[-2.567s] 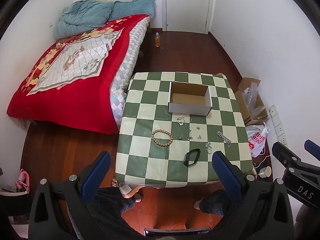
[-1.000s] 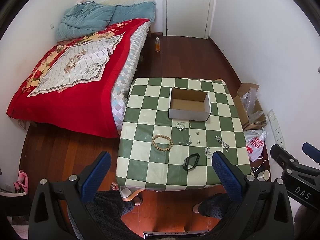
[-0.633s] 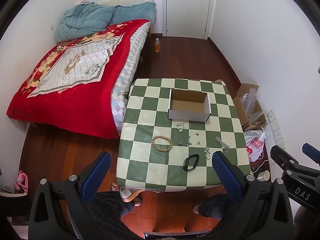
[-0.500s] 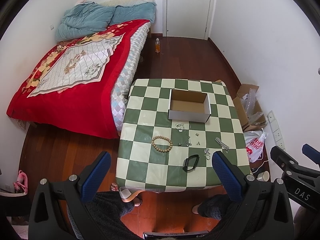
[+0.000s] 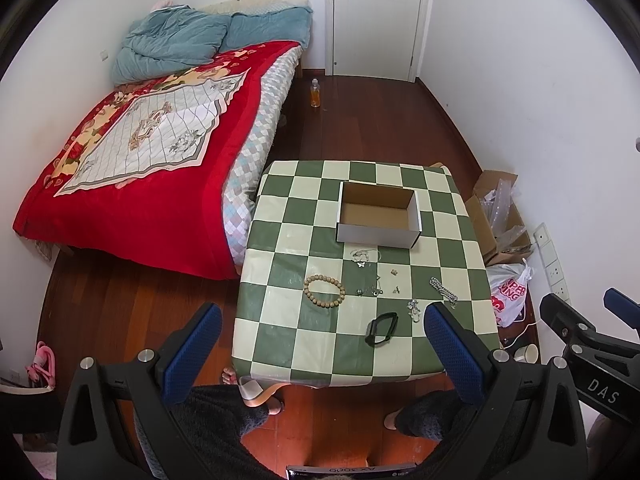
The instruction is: Organize jewelry
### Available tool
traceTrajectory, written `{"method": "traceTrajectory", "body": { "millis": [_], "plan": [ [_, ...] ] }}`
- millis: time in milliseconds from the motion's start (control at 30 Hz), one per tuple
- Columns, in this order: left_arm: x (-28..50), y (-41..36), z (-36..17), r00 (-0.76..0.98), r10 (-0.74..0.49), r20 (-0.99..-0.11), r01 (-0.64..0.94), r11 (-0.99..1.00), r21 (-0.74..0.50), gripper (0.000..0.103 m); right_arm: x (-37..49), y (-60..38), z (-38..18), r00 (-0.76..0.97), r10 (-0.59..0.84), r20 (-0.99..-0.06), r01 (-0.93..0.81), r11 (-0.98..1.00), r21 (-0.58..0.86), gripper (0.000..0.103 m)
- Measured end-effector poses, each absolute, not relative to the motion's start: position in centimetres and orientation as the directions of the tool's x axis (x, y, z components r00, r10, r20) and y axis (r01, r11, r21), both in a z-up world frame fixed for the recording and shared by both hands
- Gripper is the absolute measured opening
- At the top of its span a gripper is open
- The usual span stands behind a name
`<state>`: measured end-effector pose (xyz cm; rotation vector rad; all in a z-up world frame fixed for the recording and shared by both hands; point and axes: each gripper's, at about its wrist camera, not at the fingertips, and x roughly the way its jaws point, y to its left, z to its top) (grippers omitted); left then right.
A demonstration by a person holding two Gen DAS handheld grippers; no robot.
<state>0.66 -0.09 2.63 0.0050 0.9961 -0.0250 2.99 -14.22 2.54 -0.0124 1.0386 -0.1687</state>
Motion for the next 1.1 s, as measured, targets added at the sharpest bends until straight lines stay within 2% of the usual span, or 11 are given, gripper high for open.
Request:
{"method": "traceTrajectory", "body": {
  "millis": [600, 800, 1100],
  "plan": [
    [1.5, -0.1, 1.8, 0.544, -0.007, -0.839, 0.012, 1.0, -0.001, 0.103, 3.2, -14.3, 2.3, 0.499, -0.153, -0.853, 0.143, 0.985, -0.094, 0.103],
    [4.2, -0.8, -2.9, 0.492, 0.029, -0.87, 0.019, 0.999, 0.043, 0.103, 4.8, -15.7, -1.0, 0.473, -0.188, -0.861, 0.183, 0.977, -0.112, 0.103],
    [7.9, -3.8, -14.0, 0.31, 0.043, -0.95, 0.12, 0.989, 0.084, 0.103, 8.9, -20.3, -11.0, 0.344, -0.249, -0.905, 0.271, 0.949, -0.158, 0.103]
  ]
}}
